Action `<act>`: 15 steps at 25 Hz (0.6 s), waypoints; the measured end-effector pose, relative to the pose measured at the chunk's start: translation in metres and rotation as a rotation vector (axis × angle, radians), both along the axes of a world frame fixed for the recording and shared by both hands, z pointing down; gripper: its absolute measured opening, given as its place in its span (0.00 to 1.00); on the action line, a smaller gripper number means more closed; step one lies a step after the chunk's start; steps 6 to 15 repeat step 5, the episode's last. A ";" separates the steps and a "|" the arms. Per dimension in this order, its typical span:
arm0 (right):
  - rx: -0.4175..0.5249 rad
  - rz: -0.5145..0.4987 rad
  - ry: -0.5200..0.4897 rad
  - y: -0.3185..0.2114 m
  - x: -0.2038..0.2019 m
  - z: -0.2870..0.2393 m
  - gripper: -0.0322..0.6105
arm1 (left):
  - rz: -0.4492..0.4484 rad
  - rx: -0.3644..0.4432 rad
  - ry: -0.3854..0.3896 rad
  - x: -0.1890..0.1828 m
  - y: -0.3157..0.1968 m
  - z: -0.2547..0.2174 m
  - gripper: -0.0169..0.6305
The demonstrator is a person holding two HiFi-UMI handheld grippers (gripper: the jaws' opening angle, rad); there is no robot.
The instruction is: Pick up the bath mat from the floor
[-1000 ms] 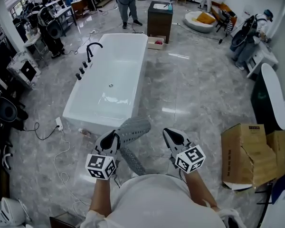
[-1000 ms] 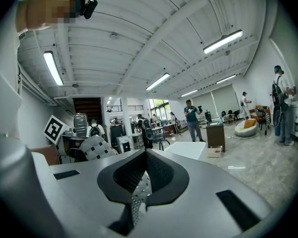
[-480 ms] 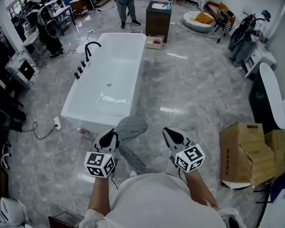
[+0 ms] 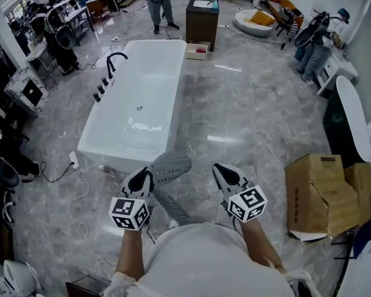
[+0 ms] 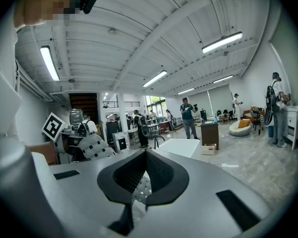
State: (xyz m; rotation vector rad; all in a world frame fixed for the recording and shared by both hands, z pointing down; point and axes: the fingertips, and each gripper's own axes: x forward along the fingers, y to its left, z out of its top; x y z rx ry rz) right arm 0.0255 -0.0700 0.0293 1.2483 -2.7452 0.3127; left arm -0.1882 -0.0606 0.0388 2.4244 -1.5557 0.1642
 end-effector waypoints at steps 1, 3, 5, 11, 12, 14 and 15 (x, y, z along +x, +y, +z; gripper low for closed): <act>0.000 0.003 -0.001 0.000 0.001 0.000 0.09 | 0.001 0.000 0.000 0.001 -0.001 0.000 0.07; -0.002 0.007 -0.004 -0.001 0.004 0.001 0.09 | 0.002 0.001 0.003 0.004 -0.002 0.001 0.07; -0.003 0.010 -0.004 -0.001 0.006 0.002 0.09 | 0.003 0.001 0.006 0.006 -0.002 0.001 0.07; -0.003 0.010 -0.004 -0.001 0.006 0.002 0.09 | 0.003 0.001 0.006 0.006 -0.002 0.001 0.07; -0.003 0.010 -0.004 -0.001 0.006 0.002 0.09 | 0.003 0.001 0.006 0.006 -0.002 0.001 0.07; -0.003 0.010 -0.004 -0.001 0.006 0.002 0.09 | 0.003 0.001 0.006 0.006 -0.002 0.001 0.07; -0.003 0.010 -0.004 -0.001 0.006 0.002 0.09 | 0.003 0.001 0.006 0.006 -0.002 0.001 0.07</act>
